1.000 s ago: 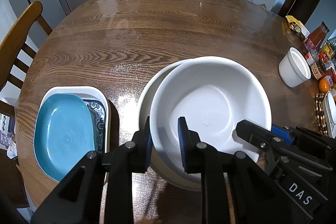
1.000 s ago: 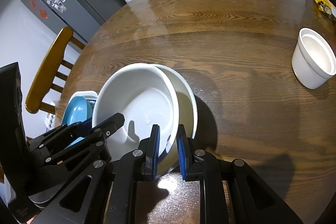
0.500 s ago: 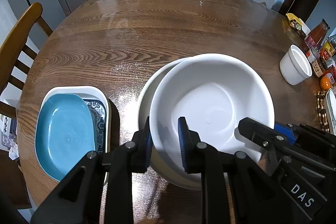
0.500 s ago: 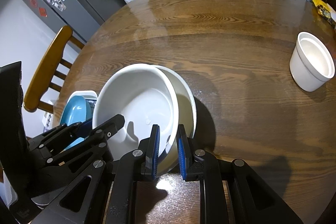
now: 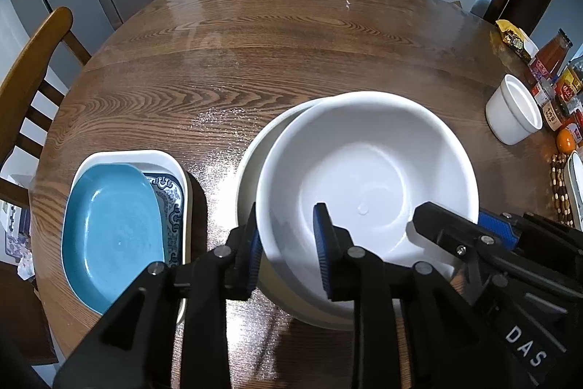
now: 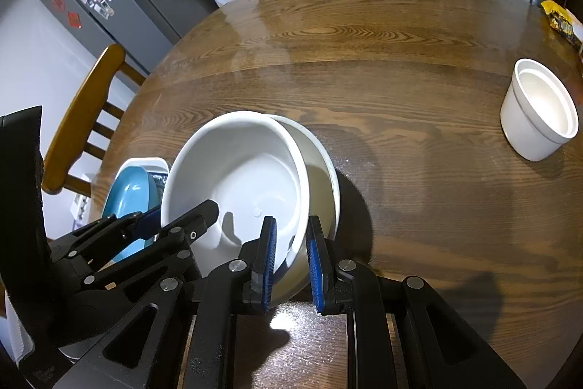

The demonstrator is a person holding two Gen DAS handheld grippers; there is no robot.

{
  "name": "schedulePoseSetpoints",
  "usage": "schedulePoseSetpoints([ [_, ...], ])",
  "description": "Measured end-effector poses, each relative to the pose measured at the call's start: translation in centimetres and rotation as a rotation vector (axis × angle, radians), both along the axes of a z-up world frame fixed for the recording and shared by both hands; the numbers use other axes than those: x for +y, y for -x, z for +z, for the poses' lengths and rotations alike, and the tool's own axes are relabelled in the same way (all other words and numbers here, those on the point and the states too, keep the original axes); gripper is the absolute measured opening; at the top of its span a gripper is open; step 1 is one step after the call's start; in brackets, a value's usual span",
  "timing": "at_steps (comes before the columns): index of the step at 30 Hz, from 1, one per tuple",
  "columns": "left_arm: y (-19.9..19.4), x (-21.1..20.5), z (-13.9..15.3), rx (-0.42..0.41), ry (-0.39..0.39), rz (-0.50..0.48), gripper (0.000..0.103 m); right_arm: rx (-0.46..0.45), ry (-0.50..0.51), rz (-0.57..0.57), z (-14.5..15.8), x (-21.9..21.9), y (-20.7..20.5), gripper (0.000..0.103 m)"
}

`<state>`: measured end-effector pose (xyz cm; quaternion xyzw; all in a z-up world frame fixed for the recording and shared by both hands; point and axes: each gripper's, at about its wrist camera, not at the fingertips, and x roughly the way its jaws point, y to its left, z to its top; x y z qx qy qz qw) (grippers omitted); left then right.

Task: Organize plates and bowls
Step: 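Lower the medium white bowl into the large white bowl with both grippers, then open both grippers and withdraw from the nested bowls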

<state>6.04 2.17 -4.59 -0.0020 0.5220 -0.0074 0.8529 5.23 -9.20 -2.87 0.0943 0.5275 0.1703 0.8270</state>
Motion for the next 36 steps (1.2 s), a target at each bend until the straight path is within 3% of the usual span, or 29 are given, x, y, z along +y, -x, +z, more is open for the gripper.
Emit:
schedulePoseSetpoints([
  [4,0.0,-0.1,0.0,0.000,0.005,-0.001,0.030,0.001,-0.004,-0.003,0.0,-0.1,0.0,0.019],
  [10,0.2,-0.1,0.4,-0.012,0.019,0.004,0.043,-0.024,0.003,-0.021,0.5,-0.4,0.3,0.019],
  [16,0.7,-0.1,1.1,-0.037,0.019,0.009,0.068,-0.060,0.000,-0.056,1.4,-1.4,0.9,0.020],
  [20,1.1,-0.2,1.7,-0.052,0.007,0.013,0.082,-0.075,-0.013,-0.094,1.8,-2.6,1.4,0.035],
  [25,1.7,-0.4,1.8,-0.055,0.004,0.009,0.083,-0.086,-0.024,-0.134,2.1,-4.2,2.4,0.040],
  [29,2.1,-1.1,2.0,-0.065,-0.011,-0.007,0.087,-0.100,-0.023,-0.139,2.1,-5.1,3.3,0.050],
  [36,2.7,-2.9,2.1,-0.068,-0.014,-0.048,0.092,-0.141,-0.016,-0.145,2.6,-7.2,4.9,0.050],
])
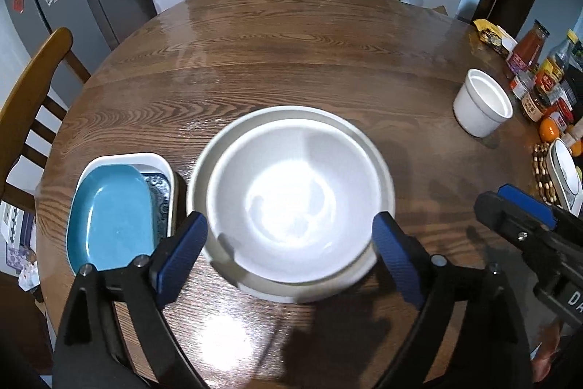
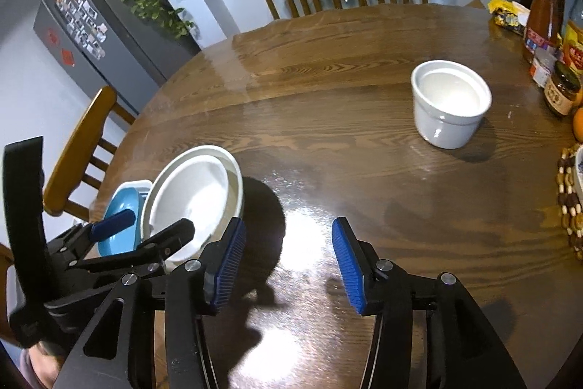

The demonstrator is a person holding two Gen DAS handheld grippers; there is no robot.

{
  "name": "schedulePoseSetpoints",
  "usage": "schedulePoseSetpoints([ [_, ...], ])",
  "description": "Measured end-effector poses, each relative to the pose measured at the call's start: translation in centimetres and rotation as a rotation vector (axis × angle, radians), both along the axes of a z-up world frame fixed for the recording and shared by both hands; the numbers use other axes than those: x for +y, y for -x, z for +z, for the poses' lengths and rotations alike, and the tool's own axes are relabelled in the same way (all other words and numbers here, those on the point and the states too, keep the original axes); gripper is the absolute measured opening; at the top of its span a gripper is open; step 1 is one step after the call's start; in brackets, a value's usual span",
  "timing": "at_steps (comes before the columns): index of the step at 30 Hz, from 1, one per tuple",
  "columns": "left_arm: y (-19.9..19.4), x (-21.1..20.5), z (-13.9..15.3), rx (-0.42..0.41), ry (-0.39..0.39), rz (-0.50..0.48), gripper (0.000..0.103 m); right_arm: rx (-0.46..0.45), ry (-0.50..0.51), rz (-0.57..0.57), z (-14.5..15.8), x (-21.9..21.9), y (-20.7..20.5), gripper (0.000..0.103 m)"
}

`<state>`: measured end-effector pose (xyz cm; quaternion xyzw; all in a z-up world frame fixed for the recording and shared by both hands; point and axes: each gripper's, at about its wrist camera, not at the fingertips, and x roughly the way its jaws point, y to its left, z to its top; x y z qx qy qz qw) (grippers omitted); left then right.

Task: Organize plates and bowls
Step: 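Open both grippers and withdraw from the nested bowls, then move both grippers to the rim of the small white bowl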

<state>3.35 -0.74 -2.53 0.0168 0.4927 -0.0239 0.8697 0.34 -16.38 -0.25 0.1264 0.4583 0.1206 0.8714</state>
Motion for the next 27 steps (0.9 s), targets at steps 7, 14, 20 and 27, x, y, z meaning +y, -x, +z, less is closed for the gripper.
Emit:
schedulePoseSetpoints([
  [7,0.5,-2.8,0.4,-0.007,-0.005,-0.061,0.092,-0.031,0.015,-0.059,1.3,-3.9,1.4,0.050],
  [14,0.8,-5.6,1.1,-0.020,-0.016,-0.119,0.092,-0.059,0.057,-0.114,3.4,-8.2,2.7,0.051],
  [20,1.0,-7.9,2.6,-0.058,-0.014,-0.150,0.092,-0.099,0.087,-0.130,6.2,-11.5,3.7,0.051],
  [27,0.6,-10.7,4.9,-0.111,0.008,-0.172,0.092,-0.146,0.162,-0.151,10.0,-15.0,3.2,0.051],
])
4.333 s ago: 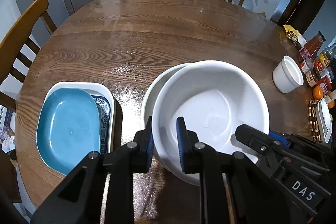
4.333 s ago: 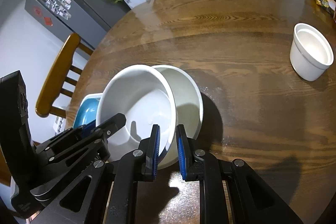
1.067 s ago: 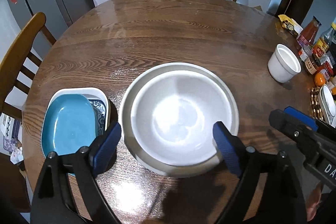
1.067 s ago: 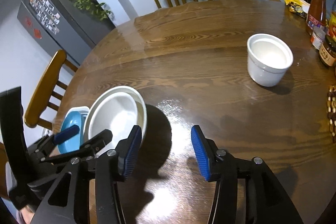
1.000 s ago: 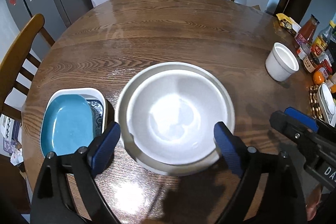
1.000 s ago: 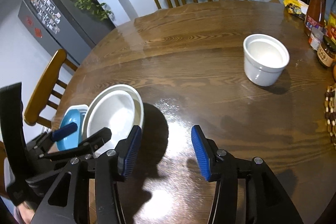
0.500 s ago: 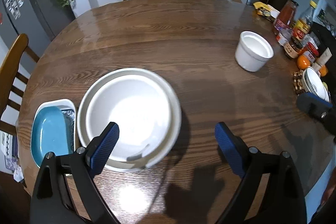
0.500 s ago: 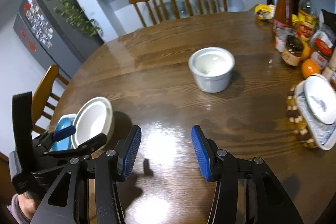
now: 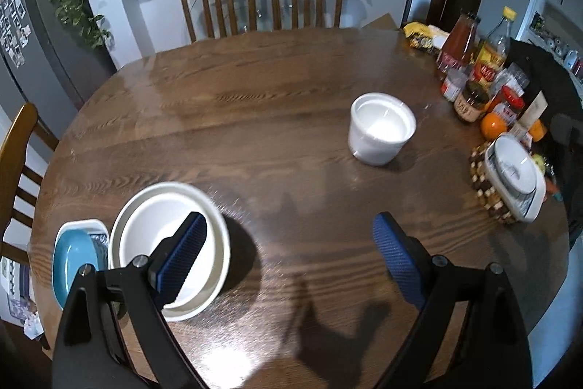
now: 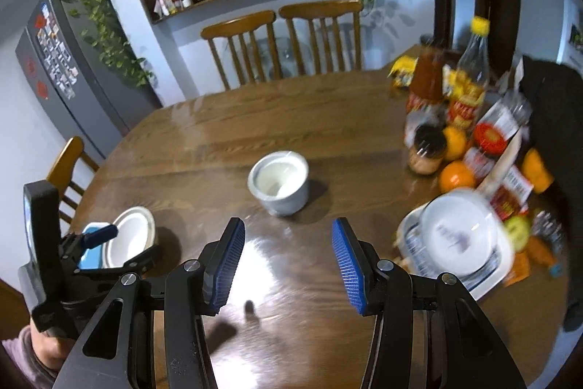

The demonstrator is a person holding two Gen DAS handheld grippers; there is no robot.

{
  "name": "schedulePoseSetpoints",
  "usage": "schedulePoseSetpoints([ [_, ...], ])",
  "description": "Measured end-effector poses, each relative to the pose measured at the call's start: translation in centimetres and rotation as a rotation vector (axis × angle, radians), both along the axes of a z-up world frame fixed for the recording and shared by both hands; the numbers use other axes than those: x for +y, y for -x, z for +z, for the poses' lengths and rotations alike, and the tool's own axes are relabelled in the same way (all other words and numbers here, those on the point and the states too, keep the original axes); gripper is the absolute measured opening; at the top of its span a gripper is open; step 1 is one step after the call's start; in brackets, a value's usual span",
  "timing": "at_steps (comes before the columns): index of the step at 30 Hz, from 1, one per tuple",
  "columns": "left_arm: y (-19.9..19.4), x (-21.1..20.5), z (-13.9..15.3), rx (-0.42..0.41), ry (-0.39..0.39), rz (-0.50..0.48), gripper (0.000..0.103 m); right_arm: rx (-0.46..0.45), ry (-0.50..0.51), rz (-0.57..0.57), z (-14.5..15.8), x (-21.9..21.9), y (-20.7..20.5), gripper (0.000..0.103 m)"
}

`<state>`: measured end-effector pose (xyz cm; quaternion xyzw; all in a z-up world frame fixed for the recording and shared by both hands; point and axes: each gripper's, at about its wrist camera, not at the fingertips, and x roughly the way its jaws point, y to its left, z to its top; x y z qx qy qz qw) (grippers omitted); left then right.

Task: Organize plates and bowls
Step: 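Move both grippers to the rim of the small white bowl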

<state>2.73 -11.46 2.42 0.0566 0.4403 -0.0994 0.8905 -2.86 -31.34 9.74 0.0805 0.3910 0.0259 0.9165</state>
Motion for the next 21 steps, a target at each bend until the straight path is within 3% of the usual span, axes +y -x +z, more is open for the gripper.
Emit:
schedulePoseSetpoints([
  [5,-1.6,-1.8,1.2,-0.004,0.037,0.008,0.092,-0.026,0.026,0.020,1.9,-1.2,-1.7,0.051],
  [8,-2.9,-2.7,1.3,-0.005,0.044,0.045,0.092,-0.012,0.022,0.040,1.4,-1.4,-3.3,0.054],
  [10,-3.8,-3.2,1.1,0.002,0.060,0.063,0.093,0.028,-0.008,0.060,0.0,-1.4,-5.1,0.061],
  [16,-6.2,-4.9,-1.1,0.039,0.054,0.101,0.093,0.168,-0.065,0.099,-5.5,-1.3,-9.7,0.061],
  [21,-7.6,-6.0,-2.8,0.065,0.039,0.127,0.092,0.227,-0.094,0.107,-8.3,-1.6,-12.4,0.061],
])
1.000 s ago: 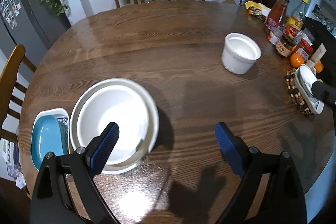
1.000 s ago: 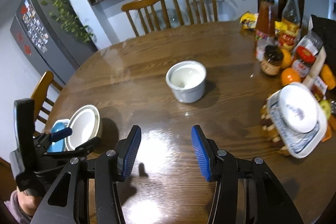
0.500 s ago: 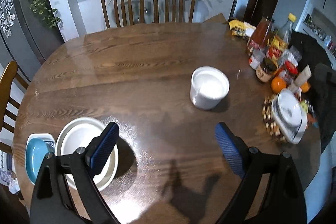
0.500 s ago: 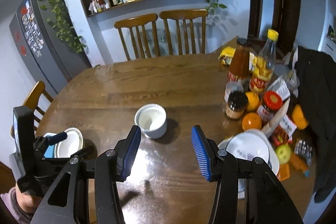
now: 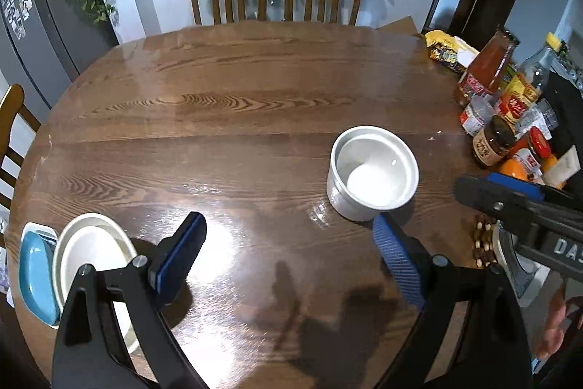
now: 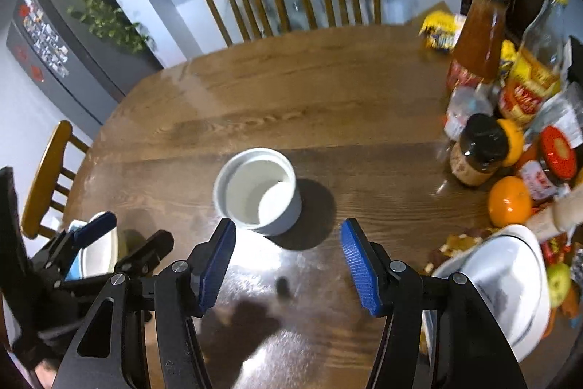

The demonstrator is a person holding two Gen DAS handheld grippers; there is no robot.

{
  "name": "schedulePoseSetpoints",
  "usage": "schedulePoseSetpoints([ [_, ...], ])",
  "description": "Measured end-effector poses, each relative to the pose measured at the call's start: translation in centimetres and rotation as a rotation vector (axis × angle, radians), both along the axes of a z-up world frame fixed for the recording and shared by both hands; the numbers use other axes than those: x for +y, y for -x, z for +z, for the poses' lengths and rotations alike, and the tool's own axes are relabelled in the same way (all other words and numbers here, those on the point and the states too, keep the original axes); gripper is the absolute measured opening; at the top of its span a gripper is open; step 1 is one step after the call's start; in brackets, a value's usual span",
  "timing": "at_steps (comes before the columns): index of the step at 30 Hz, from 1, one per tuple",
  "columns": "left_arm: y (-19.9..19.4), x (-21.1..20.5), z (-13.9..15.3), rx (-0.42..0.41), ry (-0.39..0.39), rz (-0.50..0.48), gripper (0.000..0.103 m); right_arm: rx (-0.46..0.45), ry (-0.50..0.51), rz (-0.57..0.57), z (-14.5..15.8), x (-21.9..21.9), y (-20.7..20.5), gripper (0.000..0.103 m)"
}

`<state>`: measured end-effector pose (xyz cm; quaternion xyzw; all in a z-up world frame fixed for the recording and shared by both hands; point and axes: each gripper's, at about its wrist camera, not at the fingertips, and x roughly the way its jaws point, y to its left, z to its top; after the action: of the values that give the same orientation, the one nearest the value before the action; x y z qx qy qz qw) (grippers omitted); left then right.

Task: Organize plates and bowls
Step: 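Move both grippers to the rim of the small white bowl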

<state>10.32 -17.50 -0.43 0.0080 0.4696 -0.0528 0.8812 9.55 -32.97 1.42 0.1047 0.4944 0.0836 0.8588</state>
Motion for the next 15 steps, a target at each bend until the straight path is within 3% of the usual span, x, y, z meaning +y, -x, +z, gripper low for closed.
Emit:
schedulePoseSetpoints([
  [12,-4.1,-3.0,-2.7,0.047,-0.031,0.042,0.092,0.092,-0.161,0.050,-4.4,-0.3,-5.3,0.060],
  [15,-4.8,-3.3,-3.5,0.064,-0.027,0.043,0.088,0.113,-0.184,0.059,-5.4,-0.3,-5.8,0.052],
])
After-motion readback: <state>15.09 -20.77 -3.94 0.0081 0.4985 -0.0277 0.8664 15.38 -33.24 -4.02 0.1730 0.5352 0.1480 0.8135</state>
